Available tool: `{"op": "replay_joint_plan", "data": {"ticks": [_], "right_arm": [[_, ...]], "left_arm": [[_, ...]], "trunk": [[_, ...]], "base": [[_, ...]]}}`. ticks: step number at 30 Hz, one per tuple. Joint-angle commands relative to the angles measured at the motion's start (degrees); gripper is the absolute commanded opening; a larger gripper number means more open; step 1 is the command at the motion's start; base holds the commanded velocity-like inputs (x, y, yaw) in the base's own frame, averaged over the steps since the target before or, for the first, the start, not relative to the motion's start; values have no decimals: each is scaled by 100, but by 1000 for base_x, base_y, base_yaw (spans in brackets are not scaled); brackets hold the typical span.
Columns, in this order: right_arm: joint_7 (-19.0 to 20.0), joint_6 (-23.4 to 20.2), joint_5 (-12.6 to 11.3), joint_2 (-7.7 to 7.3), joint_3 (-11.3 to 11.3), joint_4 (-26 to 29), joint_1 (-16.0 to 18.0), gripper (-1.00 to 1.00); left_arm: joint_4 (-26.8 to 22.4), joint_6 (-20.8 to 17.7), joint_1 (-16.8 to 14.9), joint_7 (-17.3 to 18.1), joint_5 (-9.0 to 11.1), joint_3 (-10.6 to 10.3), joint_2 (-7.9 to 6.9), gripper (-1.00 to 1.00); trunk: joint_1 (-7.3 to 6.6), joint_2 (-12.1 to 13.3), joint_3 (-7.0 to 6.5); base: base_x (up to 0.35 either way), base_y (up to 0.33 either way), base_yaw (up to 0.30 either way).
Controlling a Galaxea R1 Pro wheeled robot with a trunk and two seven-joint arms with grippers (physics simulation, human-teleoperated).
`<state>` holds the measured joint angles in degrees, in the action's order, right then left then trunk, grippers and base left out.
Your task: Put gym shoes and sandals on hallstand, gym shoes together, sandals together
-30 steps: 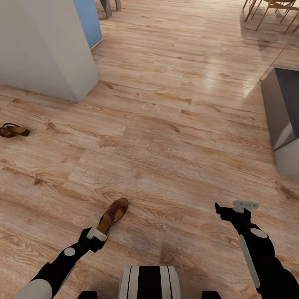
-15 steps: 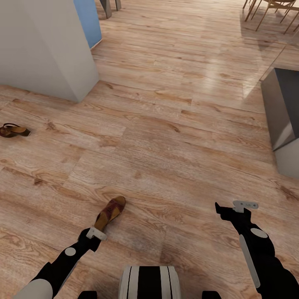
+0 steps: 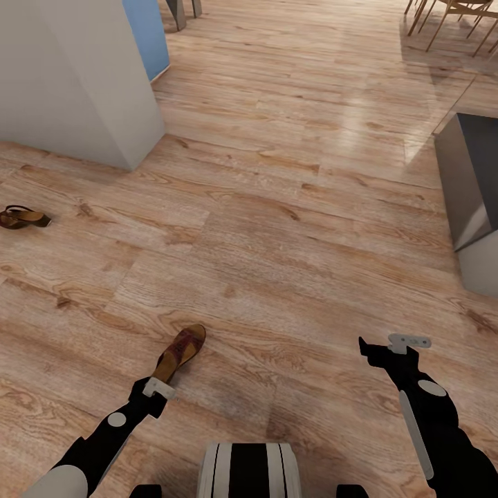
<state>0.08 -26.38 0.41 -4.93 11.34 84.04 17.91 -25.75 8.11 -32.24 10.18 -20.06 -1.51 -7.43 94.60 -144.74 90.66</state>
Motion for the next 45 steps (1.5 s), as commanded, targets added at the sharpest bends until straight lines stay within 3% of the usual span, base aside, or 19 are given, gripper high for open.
{"op": "replay_joint_plan", "data": {"ticks": [1,4,36,38,39,43,44,45], "right_arm": [[1,-32,4,-2,0,7,2,100],[1,-32,4,-1,0,8,2,100],[9,-25,22,-30,-17,-19,-10,100],[9,-25,21,-22,-20,-23,-12,100],[9,-19,21,-12,-24,-26,-15,100],[6,-11,24,-9,-26,-36,-21,100],[3,-9,26,-9,-26,-41,-23,100],[-7,0,51,-8,-23,-43,-31,100]], "left_arm": [[0,21,-2,-10,-60,-13,-4,-100],[0,21,-2,-10,-59,-9,-4,-100],[102,55,-6,-23,25,46,-18,-100],[103,54,-5,-24,87,57,-12,-100],[105,52,-3,-30,250,61,-7,-100],[105,48,-3,-32,456,62,1,-100],[105,45,-2,-35,589,58,3,-100],[107,43,-2,-43,866,55,-1,-100]], "trunk": [[-1,-1,3],[-1,-1,3],[-83,42,-706],[-89,44,-750],[-91,46,-772],[-101,51,-861],[-104,52,-883],[-107,54,-908]], "base": [[0,0,0],[0,0,0],[0,0,0],[0,0,0],[0,0,0],[0,0,0],[0,0,0],[0,0,0]]}}
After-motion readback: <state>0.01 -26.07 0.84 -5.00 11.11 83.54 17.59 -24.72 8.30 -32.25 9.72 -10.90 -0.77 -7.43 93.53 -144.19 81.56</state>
